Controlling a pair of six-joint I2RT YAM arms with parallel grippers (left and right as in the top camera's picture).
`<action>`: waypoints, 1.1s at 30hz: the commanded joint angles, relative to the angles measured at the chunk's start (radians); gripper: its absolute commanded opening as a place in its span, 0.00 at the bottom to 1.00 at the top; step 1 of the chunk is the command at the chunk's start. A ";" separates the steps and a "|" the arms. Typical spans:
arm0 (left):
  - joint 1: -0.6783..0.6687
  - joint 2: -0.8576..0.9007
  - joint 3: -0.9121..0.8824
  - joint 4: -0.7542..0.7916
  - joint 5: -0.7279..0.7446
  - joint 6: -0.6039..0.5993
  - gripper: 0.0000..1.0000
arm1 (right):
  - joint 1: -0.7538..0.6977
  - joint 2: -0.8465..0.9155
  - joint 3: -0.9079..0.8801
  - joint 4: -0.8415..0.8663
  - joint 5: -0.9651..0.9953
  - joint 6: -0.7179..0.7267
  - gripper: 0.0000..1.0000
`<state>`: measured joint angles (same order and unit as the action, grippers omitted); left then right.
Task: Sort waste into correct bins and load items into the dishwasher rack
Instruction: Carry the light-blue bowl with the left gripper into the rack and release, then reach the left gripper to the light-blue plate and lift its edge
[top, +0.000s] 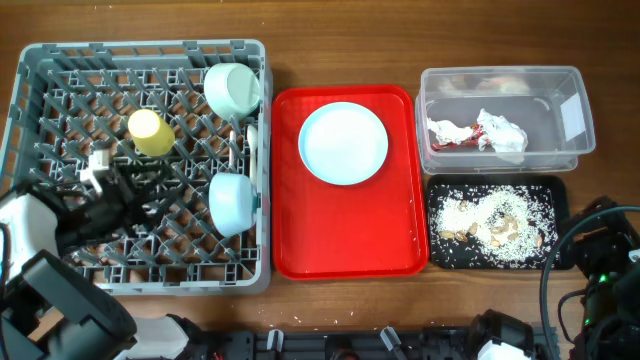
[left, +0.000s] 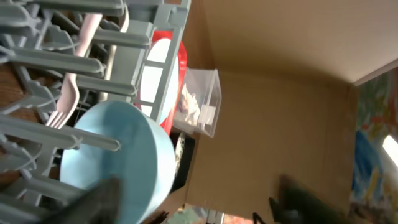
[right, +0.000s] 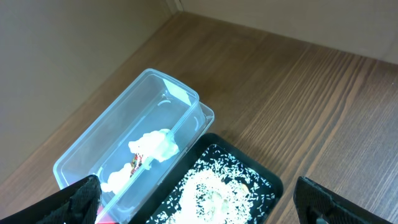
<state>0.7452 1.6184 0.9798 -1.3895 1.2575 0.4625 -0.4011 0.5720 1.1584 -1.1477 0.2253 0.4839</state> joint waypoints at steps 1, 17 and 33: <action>0.014 -0.034 0.056 -0.048 -0.010 -0.006 1.00 | -0.001 -0.005 0.005 0.002 -0.002 -0.013 1.00; 0.009 -0.332 0.099 0.019 -0.219 -0.195 0.99 | -0.001 -0.005 0.005 0.002 -0.002 -0.012 1.00; -0.982 -0.665 0.097 0.514 -0.713 -0.921 0.04 | -0.001 -0.005 0.005 0.002 -0.002 -0.012 1.00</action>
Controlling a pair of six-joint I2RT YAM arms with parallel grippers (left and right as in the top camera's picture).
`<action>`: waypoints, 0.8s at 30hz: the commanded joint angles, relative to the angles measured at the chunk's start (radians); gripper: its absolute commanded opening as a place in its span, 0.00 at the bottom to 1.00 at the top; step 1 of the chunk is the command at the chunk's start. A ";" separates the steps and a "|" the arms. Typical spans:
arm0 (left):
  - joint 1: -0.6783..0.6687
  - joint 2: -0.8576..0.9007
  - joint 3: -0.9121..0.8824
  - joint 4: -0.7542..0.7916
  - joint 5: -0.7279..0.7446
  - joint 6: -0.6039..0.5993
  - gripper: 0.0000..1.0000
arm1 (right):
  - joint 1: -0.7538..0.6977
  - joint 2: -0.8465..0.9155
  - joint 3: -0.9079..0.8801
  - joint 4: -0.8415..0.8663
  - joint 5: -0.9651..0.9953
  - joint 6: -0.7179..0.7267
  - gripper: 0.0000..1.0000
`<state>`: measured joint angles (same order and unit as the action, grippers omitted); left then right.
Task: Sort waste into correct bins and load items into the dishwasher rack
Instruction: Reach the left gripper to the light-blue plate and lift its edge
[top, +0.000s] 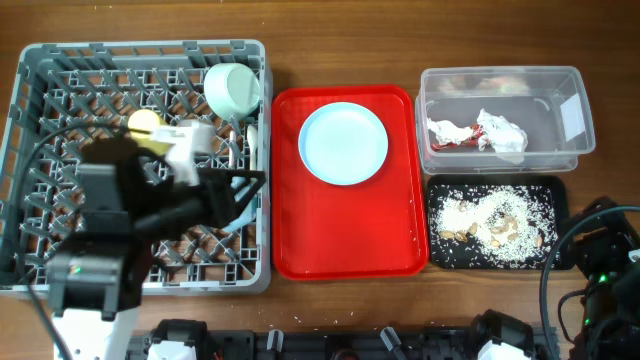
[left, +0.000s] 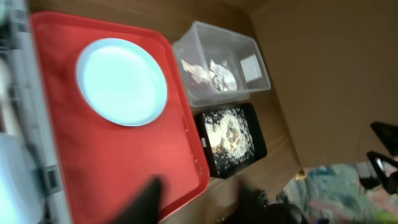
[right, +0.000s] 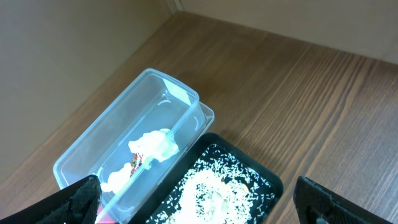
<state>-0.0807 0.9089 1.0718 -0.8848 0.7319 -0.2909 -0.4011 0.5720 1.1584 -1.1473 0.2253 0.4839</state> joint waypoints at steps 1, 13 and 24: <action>-0.233 0.083 0.005 -0.007 -0.335 -0.227 0.04 | -0.001 -0.005 0.005 0.002 -0.002 -0.012 1.00; -0.347 0.544 0.005 -0.217 -0.977 -0.428 0.04 | -0.001 -0.005 0.005 0.002 -0.002 -0.012 1.00; -0.218 0.222 0.054 -0.003 -0.436 -0.421 0.48 | -0.001 -0.005 0.005 0.002 -0.002 -0.013 1.00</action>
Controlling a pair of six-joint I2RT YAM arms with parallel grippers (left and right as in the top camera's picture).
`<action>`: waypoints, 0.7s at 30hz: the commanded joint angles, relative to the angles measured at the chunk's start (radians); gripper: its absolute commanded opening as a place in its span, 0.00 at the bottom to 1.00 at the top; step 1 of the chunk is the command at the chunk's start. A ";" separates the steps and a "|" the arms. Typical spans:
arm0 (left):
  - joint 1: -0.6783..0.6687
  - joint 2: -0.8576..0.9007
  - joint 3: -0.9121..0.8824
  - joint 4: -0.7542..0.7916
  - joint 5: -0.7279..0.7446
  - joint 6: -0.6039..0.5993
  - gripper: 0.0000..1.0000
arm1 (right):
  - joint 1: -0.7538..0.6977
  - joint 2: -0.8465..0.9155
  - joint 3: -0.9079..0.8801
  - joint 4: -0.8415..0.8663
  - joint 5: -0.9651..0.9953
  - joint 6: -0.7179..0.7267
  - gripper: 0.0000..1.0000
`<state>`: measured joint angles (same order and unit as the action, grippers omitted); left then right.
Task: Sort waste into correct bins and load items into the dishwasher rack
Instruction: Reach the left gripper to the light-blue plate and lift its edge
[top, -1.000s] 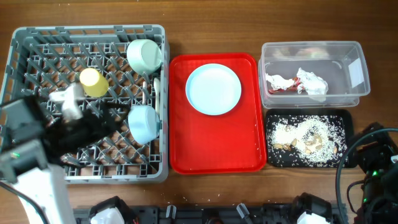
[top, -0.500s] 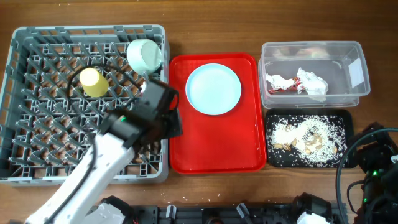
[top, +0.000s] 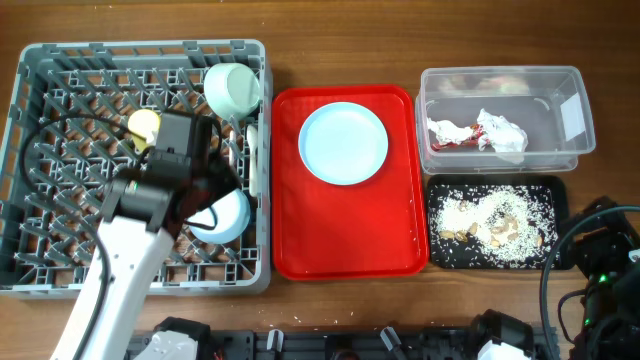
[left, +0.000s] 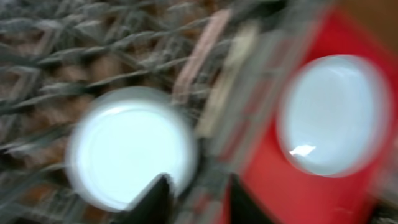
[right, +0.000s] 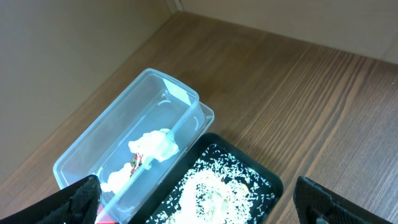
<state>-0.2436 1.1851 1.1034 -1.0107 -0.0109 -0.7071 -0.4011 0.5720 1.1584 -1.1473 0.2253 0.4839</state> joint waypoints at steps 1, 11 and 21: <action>-0.092 -0.053 0.023 0.186 0.338 -0.004 0.55 | -0.001 -0.005 0.005 0.002 -0.002 -0.012 1.00; -0.430 0.489 0.023 0.521 -0.036 -0.008 0.16 | -0.001 -0.005 0.005 0.002 -0.002 -0.012 1.00; -0.479 0.703 0.023 0.631 0.341 0.026 0.04 | -0.001 -0.005 0.005 0.002 -0.002 -0.012 1.00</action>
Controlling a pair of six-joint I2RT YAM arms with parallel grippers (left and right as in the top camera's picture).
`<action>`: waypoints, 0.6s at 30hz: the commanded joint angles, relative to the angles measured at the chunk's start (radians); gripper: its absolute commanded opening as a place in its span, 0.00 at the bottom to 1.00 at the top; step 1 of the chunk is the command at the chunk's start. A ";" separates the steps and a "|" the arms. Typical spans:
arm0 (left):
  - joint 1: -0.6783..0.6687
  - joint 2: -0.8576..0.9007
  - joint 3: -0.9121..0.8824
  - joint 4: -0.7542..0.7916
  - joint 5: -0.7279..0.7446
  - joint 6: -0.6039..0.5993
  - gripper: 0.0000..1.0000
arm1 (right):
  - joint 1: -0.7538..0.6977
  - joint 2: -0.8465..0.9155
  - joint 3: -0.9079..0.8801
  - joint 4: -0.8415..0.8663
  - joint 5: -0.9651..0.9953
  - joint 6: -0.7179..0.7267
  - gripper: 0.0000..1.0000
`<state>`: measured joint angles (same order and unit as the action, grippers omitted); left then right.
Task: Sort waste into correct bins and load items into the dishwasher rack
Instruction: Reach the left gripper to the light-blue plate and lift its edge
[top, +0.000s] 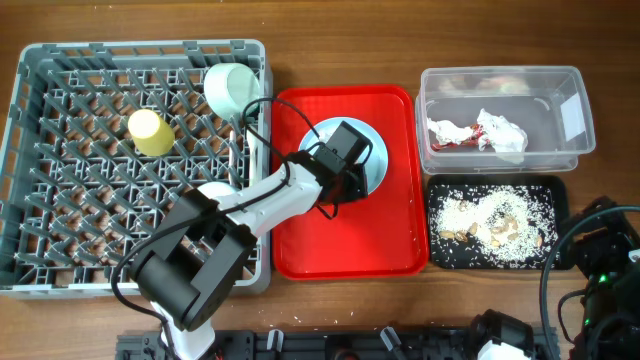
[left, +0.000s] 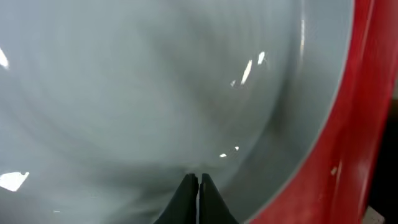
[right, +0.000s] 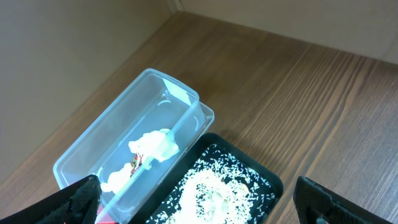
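A white plate (top: 377, 168) lies on the red tray (top: 300, 250). My left gripper (top: 349, 176) reaches across from the dishwasher rack (top: 140, 46) and hangs low over the plate. In the left wrist view the plate (left: 155, 81) fills the frame and the left gripper (left: 199, 180) is shut, its tips together at the plate's surface, with the tray's rim (left: 367, 124) to the right. A yellow cup (top: 149, 132) and a pale green cup (top: 230, 88) stand in the rack. My right gripper (right: 199, 214) is open above the bins.
A clear bin (top: 578, 90) with crumpled wrappers (top: 495, 130) sits at the back right, also in the right wrist view (right: 93, 155). In front of it is a black tray (top: 434, 192) with rice and food scraps (right: 217, 193). Cutlery (top: 250, 150) stands at the rack's right edge.
My left gripper was open over the blue bowl in the rack's right part. Now it is shut and low over the white plate on the red tray. The right arm has not moved.
My left gripper was down in the rack's left front, beside the blue bowl. Then it was above the rack's middle, looking toward the tray. Then it was over the bowl, and now it is shut at the plate. The right gripper stayed open above the bins.
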<state>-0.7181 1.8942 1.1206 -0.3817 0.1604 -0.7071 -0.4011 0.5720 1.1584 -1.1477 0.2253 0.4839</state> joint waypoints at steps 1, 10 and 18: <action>-0.005 -0.006 0.006 0.006 0.236 0.027 0.04 | -0.001 -0.005 0.005 0.002 -0.002 -0.013 1.00; -0.108 -0.014 0.006 0.027 0.485 0.071 0.04 | -0.001 -0.005 0.004 0.002 -0.002 -0.013 1.00; -0.093 -0.222 0.006 -0.211 -0.185 -0.013 0.04 | -0.001 -0.005 0.005 0.002 -0.002 -0.012 1.00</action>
<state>-0.8394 1.7397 1.1206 -0.5308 0.2966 -0.6765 -0.4011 0.5716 1.1584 -1.1465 0.2253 0.4839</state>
